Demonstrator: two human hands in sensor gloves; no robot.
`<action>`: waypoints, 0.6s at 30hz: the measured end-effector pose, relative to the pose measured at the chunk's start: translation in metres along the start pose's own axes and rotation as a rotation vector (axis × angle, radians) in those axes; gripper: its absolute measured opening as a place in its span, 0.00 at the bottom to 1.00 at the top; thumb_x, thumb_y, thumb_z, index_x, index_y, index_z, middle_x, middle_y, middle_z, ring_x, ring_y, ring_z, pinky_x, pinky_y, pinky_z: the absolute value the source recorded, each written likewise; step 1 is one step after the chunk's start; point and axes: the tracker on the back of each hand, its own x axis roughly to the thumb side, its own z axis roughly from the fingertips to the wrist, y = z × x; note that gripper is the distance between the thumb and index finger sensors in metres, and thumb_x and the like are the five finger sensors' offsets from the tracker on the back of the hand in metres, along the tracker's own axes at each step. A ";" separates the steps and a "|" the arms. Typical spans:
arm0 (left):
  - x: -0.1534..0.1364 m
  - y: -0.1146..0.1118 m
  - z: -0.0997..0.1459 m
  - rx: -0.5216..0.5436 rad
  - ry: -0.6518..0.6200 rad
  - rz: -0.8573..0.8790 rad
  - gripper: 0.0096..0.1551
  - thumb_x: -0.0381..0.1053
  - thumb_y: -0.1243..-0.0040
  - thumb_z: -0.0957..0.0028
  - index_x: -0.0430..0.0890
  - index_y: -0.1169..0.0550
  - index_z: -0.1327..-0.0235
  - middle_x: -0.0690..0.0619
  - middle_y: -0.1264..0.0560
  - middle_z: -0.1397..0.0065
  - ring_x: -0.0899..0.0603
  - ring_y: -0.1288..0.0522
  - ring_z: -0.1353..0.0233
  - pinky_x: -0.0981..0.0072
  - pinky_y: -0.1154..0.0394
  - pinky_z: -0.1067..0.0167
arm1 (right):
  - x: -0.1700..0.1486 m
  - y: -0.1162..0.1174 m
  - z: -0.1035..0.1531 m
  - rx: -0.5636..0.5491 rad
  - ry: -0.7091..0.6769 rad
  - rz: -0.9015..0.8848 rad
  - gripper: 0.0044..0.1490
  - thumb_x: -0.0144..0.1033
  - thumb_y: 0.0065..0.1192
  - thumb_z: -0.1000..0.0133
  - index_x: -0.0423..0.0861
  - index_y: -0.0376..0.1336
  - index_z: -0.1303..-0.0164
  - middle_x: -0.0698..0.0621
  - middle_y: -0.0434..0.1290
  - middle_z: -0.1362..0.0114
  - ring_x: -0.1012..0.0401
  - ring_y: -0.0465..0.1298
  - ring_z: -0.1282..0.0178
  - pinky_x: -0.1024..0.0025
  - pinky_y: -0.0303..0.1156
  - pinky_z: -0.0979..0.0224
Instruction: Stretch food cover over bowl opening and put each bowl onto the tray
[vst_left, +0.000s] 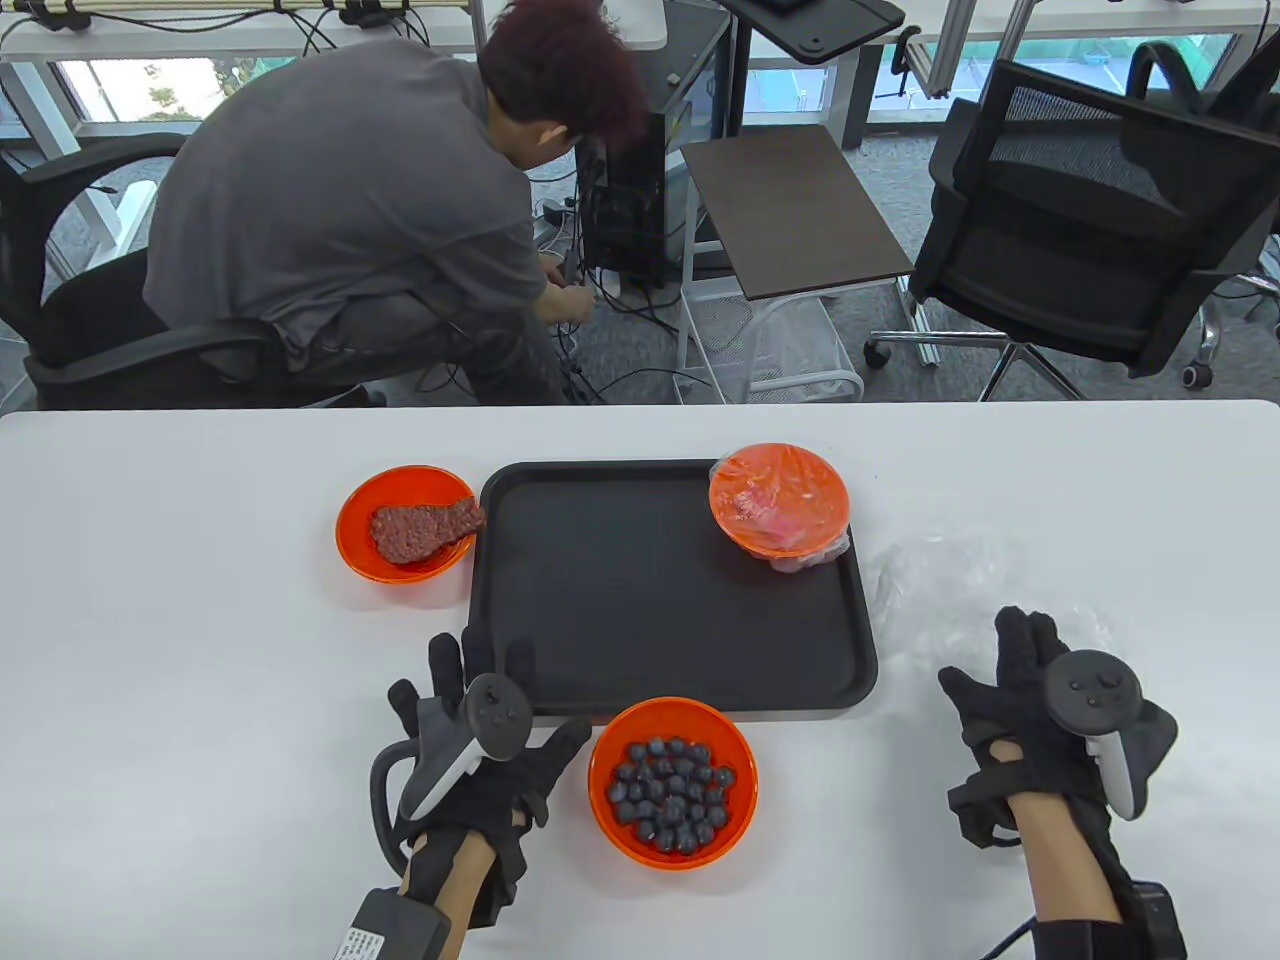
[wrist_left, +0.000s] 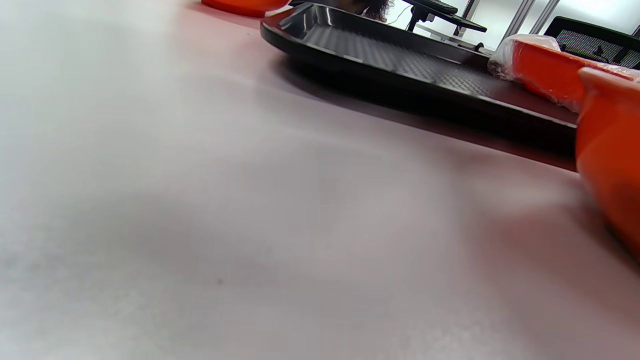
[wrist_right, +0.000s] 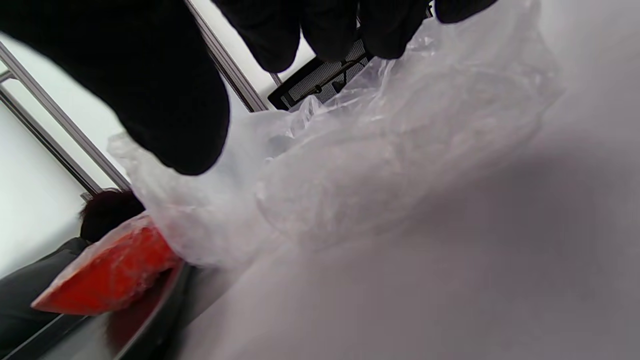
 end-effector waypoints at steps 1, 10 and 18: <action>0.000 0.000 0.000 0.001 0.001 -0.001 0.59 0.91 0.65 0.59 0.69 0.65 0.19 0.60 0.77 0.15 0.46 0.83 0.16 0.36 0.80 0.28 | -0.001 0.004 -0.003 0.002 0.016 0.012 0.57 0.46 0.82 0.50 0.48 0.53 0.15 0.45 0.52 0.12 0.39 0.54 0.15 0.41 0.51 0.22; -0.002 0.000 -0.002 -0.009 0.016 -0.007 0.59 0.91 0.65 0.59 0.69 0.65 0.19 0.60 0.78 0.15 0.47 0.83 0.16 0.36 0.81 0.29 | 0.000 0.017 -0.012 -0.055 0.078 0.182 0.39 0.37 0.84 0.52 0.50 0.70 0.28 0.46 0.75 0.27 0.43 0.75 0.29 0.54 0.75 0.30; -0.003 0.001 0.000 -0.011 0.037 -0.033 0.59 0.91 0.65 0.60 0.69 0.65 0.19 0.61 0.79 0.16 0.48 0.84 0.17 0.37 0.82 0.30 | 0.010 -0.004 0.004 -0.182 0.029 0.208 0.26 0.33 0.84 0.54 0.52 0.78 0.44 0.49 0.84 0.41 0.49 0.85 0.44 0.61 0.85 0.44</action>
